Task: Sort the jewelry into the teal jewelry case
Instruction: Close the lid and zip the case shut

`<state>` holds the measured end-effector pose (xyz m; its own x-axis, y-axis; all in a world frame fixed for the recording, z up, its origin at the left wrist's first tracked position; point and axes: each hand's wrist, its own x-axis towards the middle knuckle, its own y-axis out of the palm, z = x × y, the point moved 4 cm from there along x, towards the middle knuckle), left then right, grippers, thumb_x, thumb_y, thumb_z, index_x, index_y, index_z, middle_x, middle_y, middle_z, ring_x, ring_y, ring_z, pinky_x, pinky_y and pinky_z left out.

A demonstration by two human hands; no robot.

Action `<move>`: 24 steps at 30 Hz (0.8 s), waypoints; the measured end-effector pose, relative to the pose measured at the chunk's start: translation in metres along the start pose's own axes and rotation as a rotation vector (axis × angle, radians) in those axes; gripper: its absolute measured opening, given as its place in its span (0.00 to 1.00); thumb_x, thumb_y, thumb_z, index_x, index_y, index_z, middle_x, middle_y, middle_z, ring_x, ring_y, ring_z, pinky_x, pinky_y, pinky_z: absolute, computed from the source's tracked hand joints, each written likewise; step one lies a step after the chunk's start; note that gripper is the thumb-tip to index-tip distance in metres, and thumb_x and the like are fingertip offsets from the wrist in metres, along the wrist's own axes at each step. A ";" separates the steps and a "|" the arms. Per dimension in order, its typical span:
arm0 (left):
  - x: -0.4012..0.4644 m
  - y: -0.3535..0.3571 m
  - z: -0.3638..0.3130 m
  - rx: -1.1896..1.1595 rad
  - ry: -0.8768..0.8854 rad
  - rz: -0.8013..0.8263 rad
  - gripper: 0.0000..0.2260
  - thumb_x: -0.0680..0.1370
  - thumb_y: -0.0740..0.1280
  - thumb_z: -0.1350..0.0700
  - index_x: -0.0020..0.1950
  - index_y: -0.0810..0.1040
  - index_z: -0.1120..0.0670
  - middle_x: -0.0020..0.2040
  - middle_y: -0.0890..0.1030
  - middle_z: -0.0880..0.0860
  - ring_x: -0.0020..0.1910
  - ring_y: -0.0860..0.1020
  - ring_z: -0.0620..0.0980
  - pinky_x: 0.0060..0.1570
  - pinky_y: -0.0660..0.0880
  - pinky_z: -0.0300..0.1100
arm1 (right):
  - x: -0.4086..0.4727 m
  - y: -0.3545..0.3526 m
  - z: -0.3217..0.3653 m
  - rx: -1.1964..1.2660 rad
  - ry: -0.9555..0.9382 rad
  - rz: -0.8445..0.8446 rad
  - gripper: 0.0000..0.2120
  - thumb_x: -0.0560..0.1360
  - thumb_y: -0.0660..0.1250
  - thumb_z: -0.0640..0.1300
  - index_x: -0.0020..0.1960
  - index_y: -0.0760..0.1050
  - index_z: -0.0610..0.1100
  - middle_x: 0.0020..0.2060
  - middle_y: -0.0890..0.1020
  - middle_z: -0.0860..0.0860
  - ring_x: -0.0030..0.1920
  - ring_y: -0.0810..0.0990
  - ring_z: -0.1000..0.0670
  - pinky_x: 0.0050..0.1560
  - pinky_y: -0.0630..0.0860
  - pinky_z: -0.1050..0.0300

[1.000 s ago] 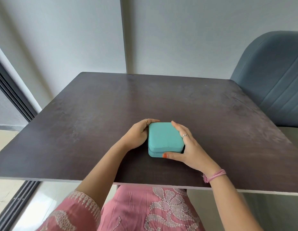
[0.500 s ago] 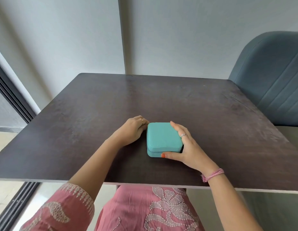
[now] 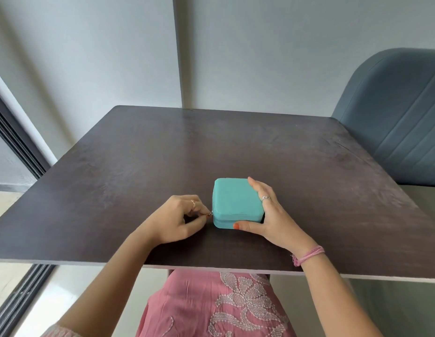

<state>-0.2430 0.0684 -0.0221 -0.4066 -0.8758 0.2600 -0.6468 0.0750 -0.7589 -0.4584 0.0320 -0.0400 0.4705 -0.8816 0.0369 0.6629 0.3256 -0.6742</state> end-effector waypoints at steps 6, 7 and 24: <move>-0.009 0.010 -0.019 0.036 0.046 0.026 0.08 0.74 0.66 0.55 0.48 0.84 0.53 0.40 0.80 0.43 0.35 0.77 0.37 0.37 0.71 0.27 | 0.000 0.001 0.000 0.005 0.001 0.015 0.50 0.66 0.72 0.59 0.78 0.45 0.54 0.70 0.51 0.64 0.68 0.54 0.64 0.69 0.55 0.65; -0.009 0.013 -0.023 0.064 0.055 0.031 0.09 0.75 0.65 0.53 0.48 0.84 0.53 0.40 0.80 0.45 0.35 0.77 0.39 0.37 0.73 0.29 | 0.000 0.001 0.000 0.002 0.000 0.014 0.51 0.65 0.72 0.60 0.78 0.45 0.54 0.69 0.52 0.65 0.68 0.54 0.64 0.69 0.55 0.65; -0.006 0.006 -0.009 -0.182 -0.275 -0.354 0.09 0.75 0.69 0.48 0.52 0.71 0.39 0.50 0.77 0.43 0.49 0.76 0.38 0.43 0.71 0.27 | -0.028 0.000 -0.009 0.420 0.057 -0.315 0.30 0.59 0.77 0.56 0.56 0.67 0.58 0.60 0.73 0.54 0.57 0.77 0.64 0.52 0.76 0.69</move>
<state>-0.2507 0.0786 -0.0228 0.0286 -0.9545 0.2970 -0.8270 -0.1895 -0.5294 -0.4768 0.0533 -0.0477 0.1858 -0.9723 0.1419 0.9490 0.1401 -0.2824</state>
